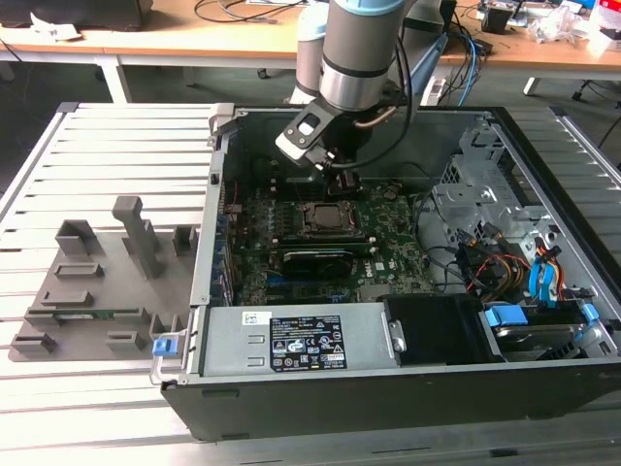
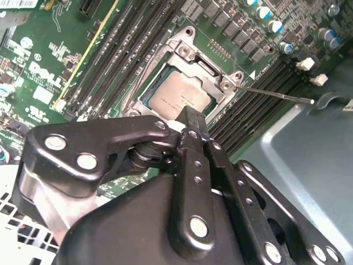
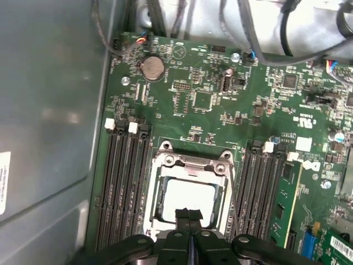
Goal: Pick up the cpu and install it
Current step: 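Install the first cpu locking lever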
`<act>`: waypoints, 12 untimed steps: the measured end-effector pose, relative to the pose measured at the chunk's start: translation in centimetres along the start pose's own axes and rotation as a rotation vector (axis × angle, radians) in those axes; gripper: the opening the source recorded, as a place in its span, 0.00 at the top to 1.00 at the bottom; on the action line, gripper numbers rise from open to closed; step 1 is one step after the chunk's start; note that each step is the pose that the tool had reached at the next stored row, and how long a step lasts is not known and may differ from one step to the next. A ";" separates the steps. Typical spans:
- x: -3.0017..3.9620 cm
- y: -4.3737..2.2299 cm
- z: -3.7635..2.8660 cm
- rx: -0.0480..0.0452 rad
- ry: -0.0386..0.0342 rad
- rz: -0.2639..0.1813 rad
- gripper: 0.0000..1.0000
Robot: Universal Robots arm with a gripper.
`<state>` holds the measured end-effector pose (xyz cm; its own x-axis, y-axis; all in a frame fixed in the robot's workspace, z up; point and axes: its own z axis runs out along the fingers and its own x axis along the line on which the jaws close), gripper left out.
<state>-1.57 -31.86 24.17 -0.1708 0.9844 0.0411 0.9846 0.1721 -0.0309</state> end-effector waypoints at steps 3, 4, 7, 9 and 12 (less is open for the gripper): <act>0.00 0.00 0.00 0.0032 -0.0024 -0.078 0.89; 0.00 0.00 0.00 0.0047 -0.0035 -0.115 0.89; 0.00 0.00 0.00 0.0100 -0.0075 -0.244 0.89; 0.00 0.00 0.00 0.0108 -0.0080 -0.263 0.89; 0.00 0.00 0.00 0.0135 -0.0101 -0.329 0.89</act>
<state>-1.57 -31.86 24.17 -0.4800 0.8763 0.0411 0.8760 0.4812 -0.0309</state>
